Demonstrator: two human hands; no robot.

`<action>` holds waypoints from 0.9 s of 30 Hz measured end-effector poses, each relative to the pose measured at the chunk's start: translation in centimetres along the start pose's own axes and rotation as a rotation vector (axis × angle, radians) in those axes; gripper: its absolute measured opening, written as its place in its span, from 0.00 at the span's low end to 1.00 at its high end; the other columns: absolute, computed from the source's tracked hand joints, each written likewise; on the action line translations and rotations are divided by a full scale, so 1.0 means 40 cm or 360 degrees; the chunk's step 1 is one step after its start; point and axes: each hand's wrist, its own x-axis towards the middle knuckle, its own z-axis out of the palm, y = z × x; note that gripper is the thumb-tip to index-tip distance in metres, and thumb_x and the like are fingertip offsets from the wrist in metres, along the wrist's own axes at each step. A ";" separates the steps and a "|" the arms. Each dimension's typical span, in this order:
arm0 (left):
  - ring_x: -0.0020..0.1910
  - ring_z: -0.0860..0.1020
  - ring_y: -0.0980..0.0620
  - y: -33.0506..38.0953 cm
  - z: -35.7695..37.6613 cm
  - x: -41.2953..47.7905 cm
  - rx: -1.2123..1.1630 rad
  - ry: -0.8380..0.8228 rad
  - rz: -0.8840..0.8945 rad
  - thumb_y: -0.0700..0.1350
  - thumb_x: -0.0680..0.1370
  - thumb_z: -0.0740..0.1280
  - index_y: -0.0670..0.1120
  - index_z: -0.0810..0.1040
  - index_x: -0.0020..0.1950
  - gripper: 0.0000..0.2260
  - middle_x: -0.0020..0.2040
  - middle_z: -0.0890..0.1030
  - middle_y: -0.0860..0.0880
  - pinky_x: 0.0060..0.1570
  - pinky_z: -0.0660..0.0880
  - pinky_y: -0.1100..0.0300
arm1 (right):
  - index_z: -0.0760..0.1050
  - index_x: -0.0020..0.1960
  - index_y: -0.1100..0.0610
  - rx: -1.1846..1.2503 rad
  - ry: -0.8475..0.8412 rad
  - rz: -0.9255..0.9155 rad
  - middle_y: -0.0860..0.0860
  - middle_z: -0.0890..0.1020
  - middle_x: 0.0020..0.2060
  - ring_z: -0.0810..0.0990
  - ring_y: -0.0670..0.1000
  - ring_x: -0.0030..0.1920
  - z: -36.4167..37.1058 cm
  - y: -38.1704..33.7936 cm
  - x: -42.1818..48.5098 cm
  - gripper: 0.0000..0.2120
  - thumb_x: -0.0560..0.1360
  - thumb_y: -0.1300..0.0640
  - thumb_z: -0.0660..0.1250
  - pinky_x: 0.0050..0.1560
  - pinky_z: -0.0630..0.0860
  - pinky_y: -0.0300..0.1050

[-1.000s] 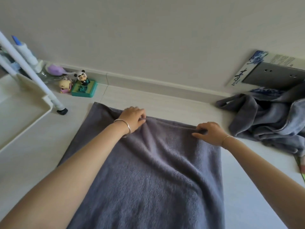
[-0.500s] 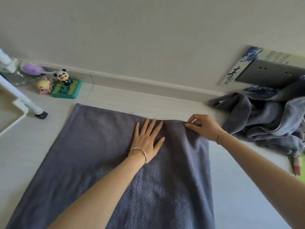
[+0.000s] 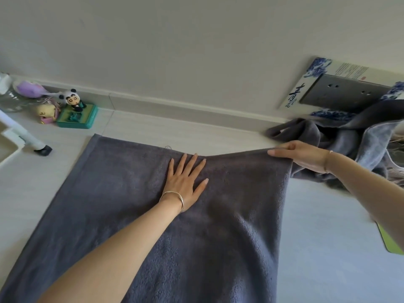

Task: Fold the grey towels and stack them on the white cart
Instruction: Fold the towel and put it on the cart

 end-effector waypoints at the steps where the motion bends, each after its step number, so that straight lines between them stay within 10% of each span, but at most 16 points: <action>1: 0.76 0.40 0.48 0.000 0.000 0.000 -0.0003 0.0003 -0.0004 0.64 0.72 0.30 0.58 0.35 0.74 0.30 0.78 0.42 0.53 0.73 0.37 0.43 | 0.78 0.41 0.61 -0.0100 0.0065 -0.0044 0.56 0.80 0.37 0.77 0.53 0.41 0.000 0.007 0.000 0.32 0.61 0.30 0.71 0.51 0.75 0.54; 5: 0.76 0.41 0.48 0.003 -0.004 0.000 0.0009 0.0026 0.0018 0.64 0.72 0.31 0.58 0.40 0.76 0.32 0.78 0.43 0.53 0.73 0.38 0.43 | 0.66 0.33 0.56 -0.1374 0.0316 -0.0011 0.48 0.72 0.30 0.74 0.53 0.39 0.016 0.059 0.019 0.29 0.71 0.30 0.55 0.45 0.67 0.45; 10: 0.76 0.39 0.47 0.005 -0.011 0.005 0.0028 -0.0036 -0.0018 0.65 0.71 0.29 0.57 0.40 0.76 0.34 0.78 0.41 0.52 0.72 0.36 0.42 | 0.59 0.32 0.47 -0.1676 0.0424 -0.0107 0.49 0.78 0.42 0.77 0.55 0.50 0.067 0.079 0.069 0.20 0.77 0.39 0.57 0.51 0.66 0.45; 14: 0.76 0.40 0.46 0.046 -0.039 0.012 -0.0052 0.0021 0.0070 0.67 0.70 0.26 0.58 0.41 0.76 0.36 0.78 0.42 0.52 0.71 0.35 0.42 | 0.70 0.45 0.52 -0.1053 0.0741 -0.0235 0.48 0.73 0.45 0.76 0.56 0.49 0.096 0.138 0.082 0.10 0.73 0.48 0.68 0.53 0.70 0.48; 20: 0.76 0.50 0.47 0.150 -0.022 -0.116 -0.0276 0.0081 0.0353 0.64 0.77 0.33 0.56 0.50 0.76 0.30 0.77 0.54 0.51 0.73 0.38 0.47 | 0.63 0.67 0.61 0.0224 0.1406 -0.0115 0.50 0.68 0.59 0.73 0.51 0.53 0.254 0.199 -0.043 0.31 0.70 0.55 0.74 0.54 0.72 0.45; 27: 0.74 0.56 0.47 0.153 0.050 -0.236 -0.0230 0.0172 0.0308 0.59 0.81 0.40 0.49 0.57 0.75 0.26 0.75 0.62 0.47 0.69 0.49 0.43 | 0.75 0.61 0.63 0.1094 0.0431 0.0320 0.55 0.83 0.54 0.81 0.53 0.54 0.410 0.211 -0.226 0.27 0.67 0.50 0.74 0.59 0.77 0.49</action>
